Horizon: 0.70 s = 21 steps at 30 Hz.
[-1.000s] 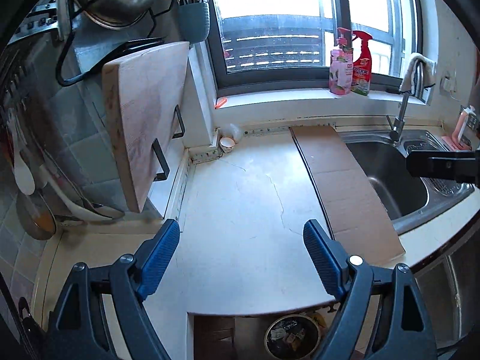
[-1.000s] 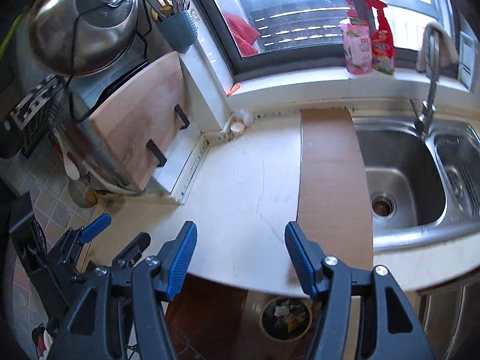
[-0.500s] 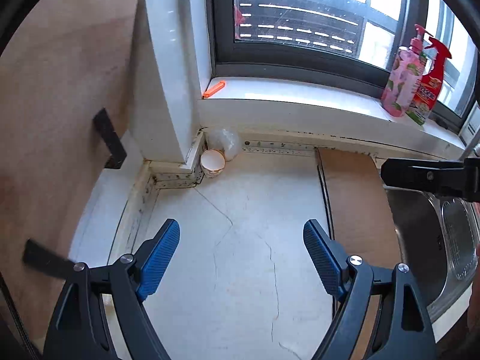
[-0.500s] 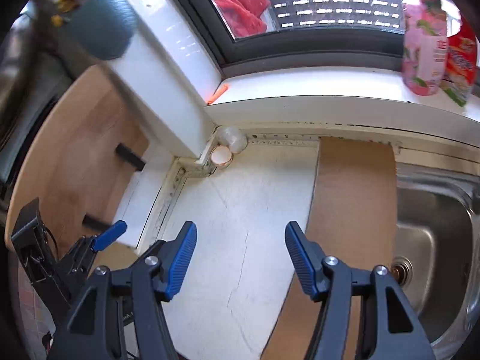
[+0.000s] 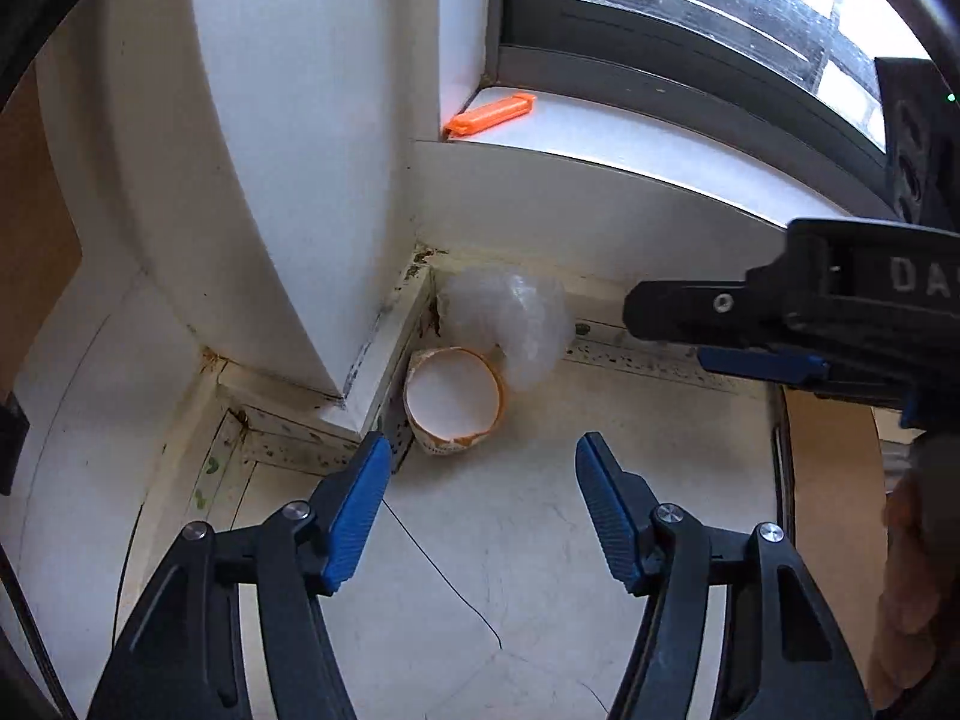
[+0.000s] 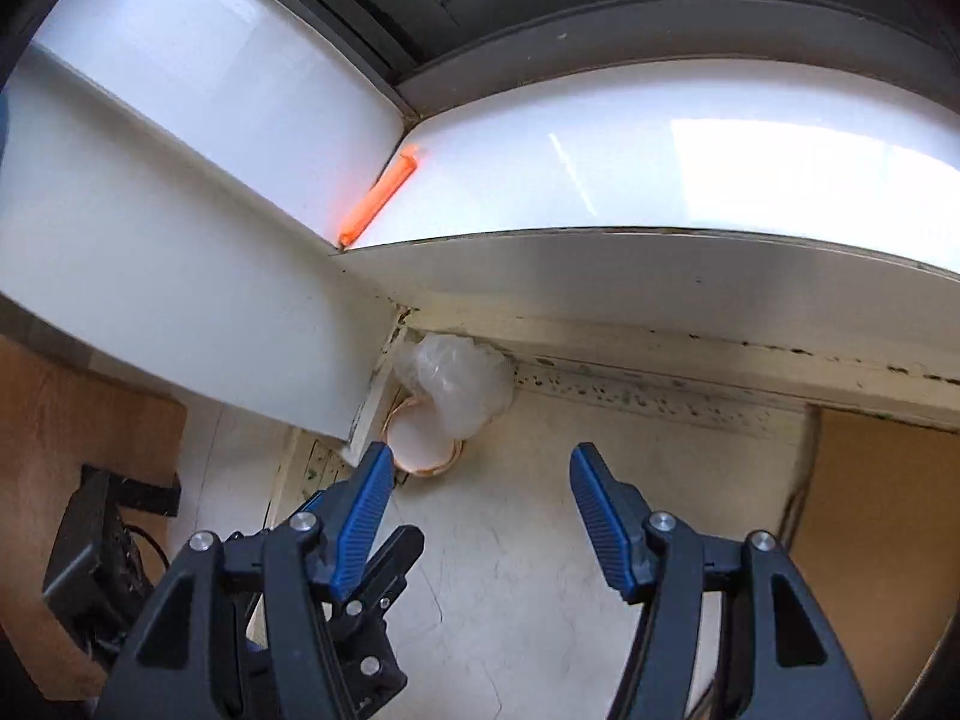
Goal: Collect trash
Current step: 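Grasp the clear plastic bag with right tool while left tool grasps the paper cup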
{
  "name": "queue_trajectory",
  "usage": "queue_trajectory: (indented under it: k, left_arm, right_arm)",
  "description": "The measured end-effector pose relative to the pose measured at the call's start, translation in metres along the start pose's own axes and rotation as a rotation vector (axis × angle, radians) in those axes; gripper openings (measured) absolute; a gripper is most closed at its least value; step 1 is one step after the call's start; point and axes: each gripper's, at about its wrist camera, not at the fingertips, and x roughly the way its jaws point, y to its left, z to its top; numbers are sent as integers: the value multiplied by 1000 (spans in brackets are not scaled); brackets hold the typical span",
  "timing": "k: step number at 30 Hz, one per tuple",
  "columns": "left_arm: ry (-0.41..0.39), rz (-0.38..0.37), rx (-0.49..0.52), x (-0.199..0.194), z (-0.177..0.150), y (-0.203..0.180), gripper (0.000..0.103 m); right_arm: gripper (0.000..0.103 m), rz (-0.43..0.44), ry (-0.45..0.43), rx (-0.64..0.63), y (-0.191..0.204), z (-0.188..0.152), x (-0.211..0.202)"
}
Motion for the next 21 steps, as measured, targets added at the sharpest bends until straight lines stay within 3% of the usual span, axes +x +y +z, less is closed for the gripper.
queue_trajectory:
  k: [5,13,15,21]
  left_arm:
    - [-29,-1,-23,5,6,9,57]
    - [-26,-15,-26,12,-1,15,57]
    - [-19,-19,-32,14,-2,16,57]
    - [-3,-42,-1,22,-3,11,57]
  right_arm:
    - [62,17,25,31,-2,14,41]
    - [61,59,27,14,7,14,73]
    - [47,66,30,-5,9,11,75]
    - [38,84,67,13,-1,-6,61]
